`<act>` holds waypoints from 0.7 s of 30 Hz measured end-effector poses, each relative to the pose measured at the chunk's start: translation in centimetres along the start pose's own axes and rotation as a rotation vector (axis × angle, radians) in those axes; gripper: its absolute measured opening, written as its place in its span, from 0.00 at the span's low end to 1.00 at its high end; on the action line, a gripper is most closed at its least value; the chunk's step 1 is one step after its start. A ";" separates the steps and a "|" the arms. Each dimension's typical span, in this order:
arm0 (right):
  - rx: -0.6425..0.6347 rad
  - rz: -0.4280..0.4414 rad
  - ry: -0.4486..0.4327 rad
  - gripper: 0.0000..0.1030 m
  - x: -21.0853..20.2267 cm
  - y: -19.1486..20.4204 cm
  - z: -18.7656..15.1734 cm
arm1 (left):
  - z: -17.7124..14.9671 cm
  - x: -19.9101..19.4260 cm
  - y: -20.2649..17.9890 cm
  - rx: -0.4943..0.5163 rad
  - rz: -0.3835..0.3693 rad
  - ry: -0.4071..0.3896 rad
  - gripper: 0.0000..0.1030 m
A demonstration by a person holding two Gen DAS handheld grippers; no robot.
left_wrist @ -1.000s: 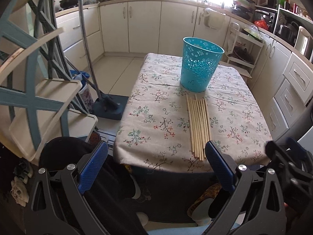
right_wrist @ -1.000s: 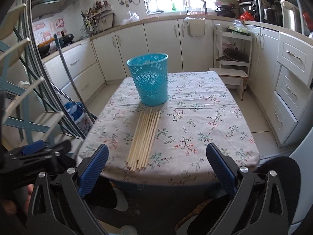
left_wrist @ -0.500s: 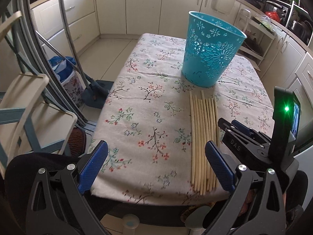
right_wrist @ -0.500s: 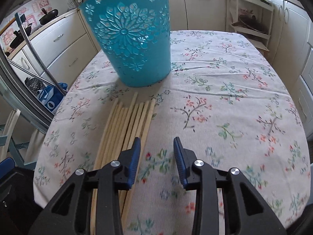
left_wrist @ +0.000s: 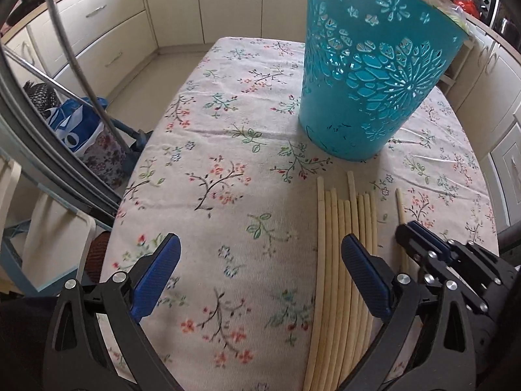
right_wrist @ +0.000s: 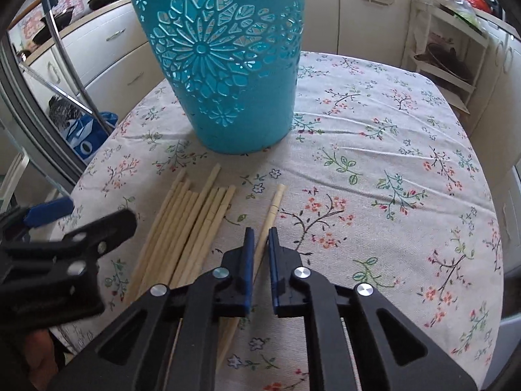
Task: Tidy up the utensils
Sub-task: 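Move both grippers forward toward the bundle of wooden chopsticks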
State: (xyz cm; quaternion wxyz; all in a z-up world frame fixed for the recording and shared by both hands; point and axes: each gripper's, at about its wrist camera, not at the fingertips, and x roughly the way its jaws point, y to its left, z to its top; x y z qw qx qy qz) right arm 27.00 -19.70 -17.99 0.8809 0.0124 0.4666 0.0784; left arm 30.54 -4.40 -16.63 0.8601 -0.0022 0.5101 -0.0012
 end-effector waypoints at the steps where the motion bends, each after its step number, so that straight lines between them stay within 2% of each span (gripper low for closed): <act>1: -0.011 0.003 0.004 0.09 -0.1 -0.1 0.0 | 0.1 0.1 -0.1 0.005 0.004 -0.001 0.93; 10: 0.011 0.059 0.001 0.09 -0.3 -0.9 -0.3 | 0.7 2.5 -0.3 0.028 0.051 0.036 0.88; 21: 0.017 0.071 -0.007 0.09 -0.4 -1.1 -0.6 | 1.0 2.6 -0.9 0.077 0.071 0.010 0.85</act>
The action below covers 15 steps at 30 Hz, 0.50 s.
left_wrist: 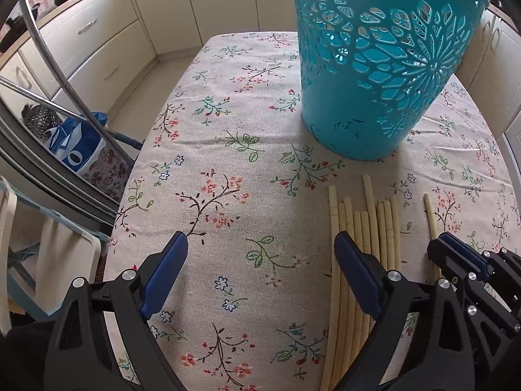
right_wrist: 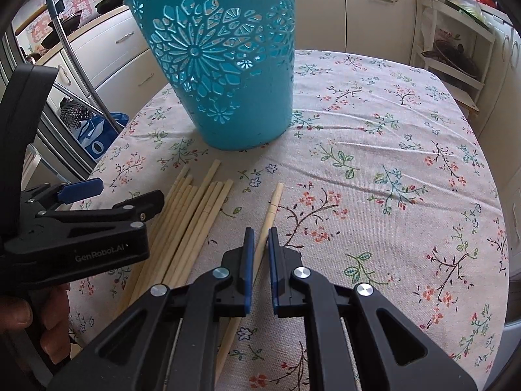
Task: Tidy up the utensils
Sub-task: 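Close the left gripper on one chopstick while the right gripper closes on another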
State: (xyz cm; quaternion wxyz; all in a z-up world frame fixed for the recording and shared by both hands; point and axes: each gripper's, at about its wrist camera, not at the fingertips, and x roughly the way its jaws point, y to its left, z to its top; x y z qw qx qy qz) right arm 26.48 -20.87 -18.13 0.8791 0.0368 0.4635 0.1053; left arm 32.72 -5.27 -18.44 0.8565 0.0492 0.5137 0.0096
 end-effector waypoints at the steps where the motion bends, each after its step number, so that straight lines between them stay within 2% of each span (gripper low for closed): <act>1: 0.002 0.002 -0.001 0.09 0.0 -0.1 0.0 | 0.1 0.0 -0.1 0.005 0.002 0.000 0.85; 7: 0.004 0.009 -0.006 0.09 -0.1 -0.4 0.0 | 0.0 -0.1 -1.2 0.049 0.009 0.012 0.75; 13: 0.001 0.013 -0.011 0.09 0.0 -0.5 0.0 | 0.3 0.1 -0.6 0.031 -0.026 0.022 0.73; 15: -0.028 -0.007 -0.015 0.09 0.0 -0.1 0.0 | 0.5 0.1 -0.9 0.047 -0.047 0.011 0.61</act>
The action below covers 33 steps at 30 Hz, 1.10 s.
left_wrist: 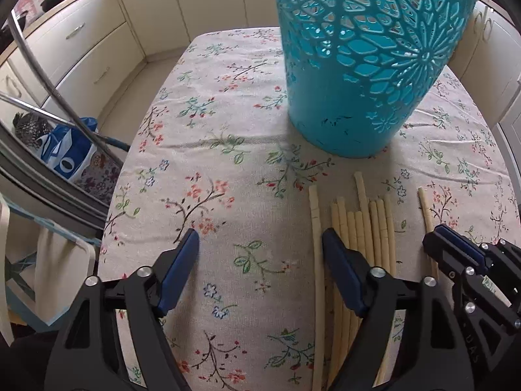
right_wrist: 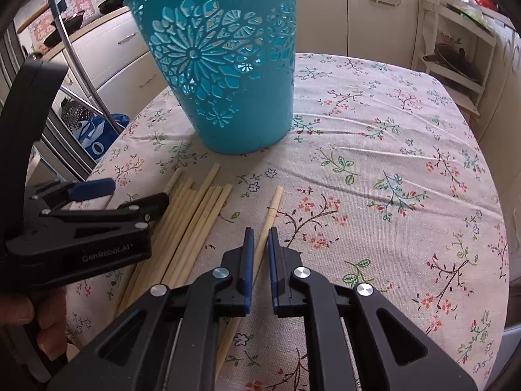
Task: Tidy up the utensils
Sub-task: 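Close the left gripper on one chopstick while the right gripper closes on another, then lift the chopstick with the left gripper and release it into the teal basket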
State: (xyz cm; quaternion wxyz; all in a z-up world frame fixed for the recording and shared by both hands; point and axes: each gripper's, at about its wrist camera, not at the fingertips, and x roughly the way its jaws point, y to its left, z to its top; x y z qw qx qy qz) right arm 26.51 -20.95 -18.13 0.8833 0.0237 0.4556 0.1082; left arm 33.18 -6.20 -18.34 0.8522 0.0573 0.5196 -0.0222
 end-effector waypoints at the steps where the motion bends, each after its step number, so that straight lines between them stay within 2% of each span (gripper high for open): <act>1: -0.018 -0.011 0.001 0.09 0.0 0.2 0.0 | 0.1 -0.1 -0.3 0.009 -0.031 -0.009 0.53; 2: -0.033 -0.019 0.003 0.09 0.1 0.4 0.1 | 0.2 -0.1 -0.6 0.029 -0.033 -0.012 0.40; 3: -0.041 -0.021 0.006 0.09 0.1 0.5 0.1 | 0.3 -0.3 -0.9 0.053 -0.062 -0.018 0.31; 5: -0.025 -0.004 0.010 0.08 0.0 0.1 0.2 | 0.4 -0.6 -1.4 0.085 -0.106 0.000 0.05; 7: 0.024 0.036 0.015 0.06 0.0 -0.8 0.3 | 0.6 -1.5 -0.7 0.056 -0.210 0.019 0.05; 11: 0.103 0.100 0.022 0.06 0.0 -2.2 0.1 | 1.7 -7.8 1.5 0.005 -0.316 -0.106 0.04; 15: 0.121 0.112 0.020 0.06 0.1 -2.3 0.0 | 5.5 -16.3 3.9 -0.059 -0.382 -0.355 0.04; 17: 0.125 0.115 0.018 0.06 0.1 -2.3 0.0 | 7.5 -19.0 4.4 -0.079 -0.404 -0.459 0.04; 20: 0.132 0.123 0.018 0.06 0.2 -2.5 0.1 | 10.8 -22.0 3.4 -0.087 -0.394 -0.637 0.05; 23: 0.134 0.126 0.017 0.06 0.2 -2.7 -0.1 | 13.7 -22.2 1.6 -0.088 -0.352 -0.770 0.05; 25: 0.135 0.126 0.018 0.06 0.1 -2.8 -0.2 | 15.0 -21.3 0.5 -0.107 -0.323 -0.803 0.05; 28: 0.131 0.124 0.020 0.06 0.1 -2.8 -0.2 | 16.3 -19.1 -0.7 -0.121 -0.251 -0.791 0.05; 33: 0.072 0.078 0.022 0.06 0.0 -1.9 0.0 | 15.5 -14.3 -1.4 -0.096 -0.179 -0.678 0.05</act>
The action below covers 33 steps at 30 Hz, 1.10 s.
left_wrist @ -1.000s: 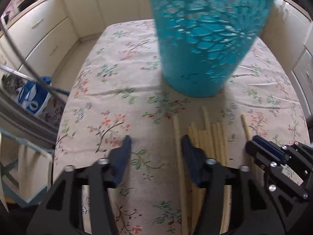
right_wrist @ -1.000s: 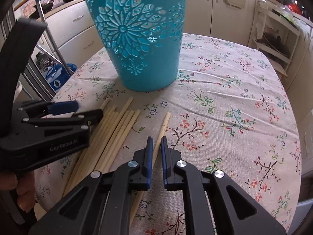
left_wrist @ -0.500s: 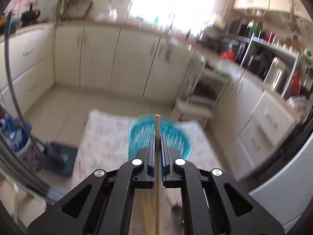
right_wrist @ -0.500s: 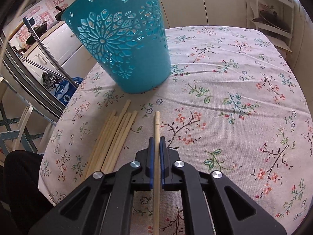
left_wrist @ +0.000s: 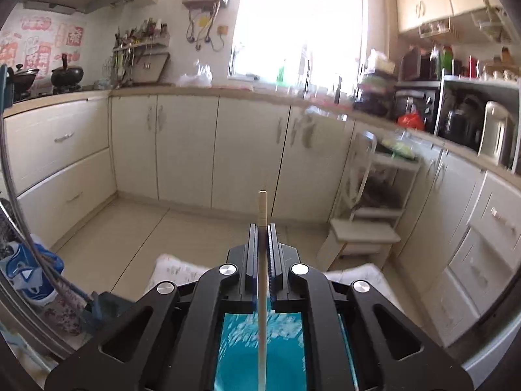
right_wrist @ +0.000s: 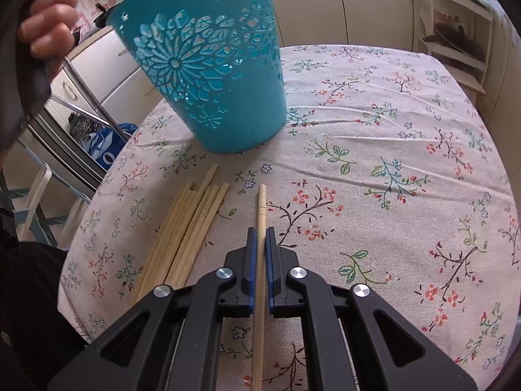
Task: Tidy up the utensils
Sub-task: 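Lift the chopstick with the left gripper and release it into the teal basket, then lift the chopstick with the right gripper and drop it into the teal basket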
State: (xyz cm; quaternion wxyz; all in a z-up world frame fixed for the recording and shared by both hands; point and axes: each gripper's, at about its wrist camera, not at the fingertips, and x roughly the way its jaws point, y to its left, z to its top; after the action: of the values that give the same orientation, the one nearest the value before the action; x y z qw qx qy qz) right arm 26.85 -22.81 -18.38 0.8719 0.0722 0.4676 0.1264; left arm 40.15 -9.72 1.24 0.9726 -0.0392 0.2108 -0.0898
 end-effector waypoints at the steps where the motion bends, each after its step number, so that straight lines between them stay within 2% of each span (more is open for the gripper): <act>1: -0.014 -0.013 -0.002 0.06 0.0 0.4 0.0 | -0.6 0.4 0.2 0.005 0.009 0.013 0.05; 3: -0.036 -0.031 -0.006 0.06 0.1 0.8 -0.1 | -2.3 1.2 0.9 0.016 0.020 0.071 0.05; 6: -0.045 -0.037 -0.013 0.06 0.2 0.9 -0.2 | -3.8 1.4 1.8 0.024 0.026 0.118 0.08; 7: -0.048 -0.039 -0.016 0.06 0.2 1.0 -0.2 | -4.1 1.2 2.1 0.027 0.026 0.135 0.14; 8: -0.051 -0.041 -0.020 0.06 0.2 1.0 -0.3 | -4.5 0.8 2.5 0.030 0.028 0.142 0.25; 9: -0.053 -0.043 -0.023 0.06 0.2 1.1 -0.5 | -4.7 0.4 2.8 0.034 0.036 0.148 0.33; 10: -0.053 -0.043 -0.025 0.06 0.2 1.1 -0.5 | -4.8 0.1 2.9 0.035 0.043 0.146 0.46; 11: -0.049 -0.039 -0.028 0.06 0.2 1.0 -0.5 | -4.9 -0.7 3.3 0.034 0.048 0.138 0.54; 17: 0.082 0.068 -0.034 0.06 -0.9 -1.4 -1.2 | -4.9 -5.4 5.0 0.033 0.049 0.108 0.81; 21: 0.157 0.144 -0.101 0.06 -3.7 -2.1 -1.6 | -6.3 -7.4 6.8 0.003 0.040 0.104 0.88; 26: 0.191 0.229 -0.254 0.06 -9.7 -1.7 -0.3 | -8.2 -6.4 9.6 -0.111 0.030 0.196 0.89; 29: 0.189 0.270 -0.360 0.06 -13.5 -1.2 2.2 | -8.8 -6.2 10.5 -0.152 0.034 0.215 0.89; 33: 0.152 0.281 -0.530 0.06 -17.5 0.7 8.0 | -8.6 -6.8 11.5 -0.198 0.028 0.194 0.89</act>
State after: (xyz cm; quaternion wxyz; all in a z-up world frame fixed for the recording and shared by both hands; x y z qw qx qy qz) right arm 24.12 -27.25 0.12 0.9295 0.2315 0.2176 0.1873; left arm 32.34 2.57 -5.12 0.9402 -0.1230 0.3121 -0.0582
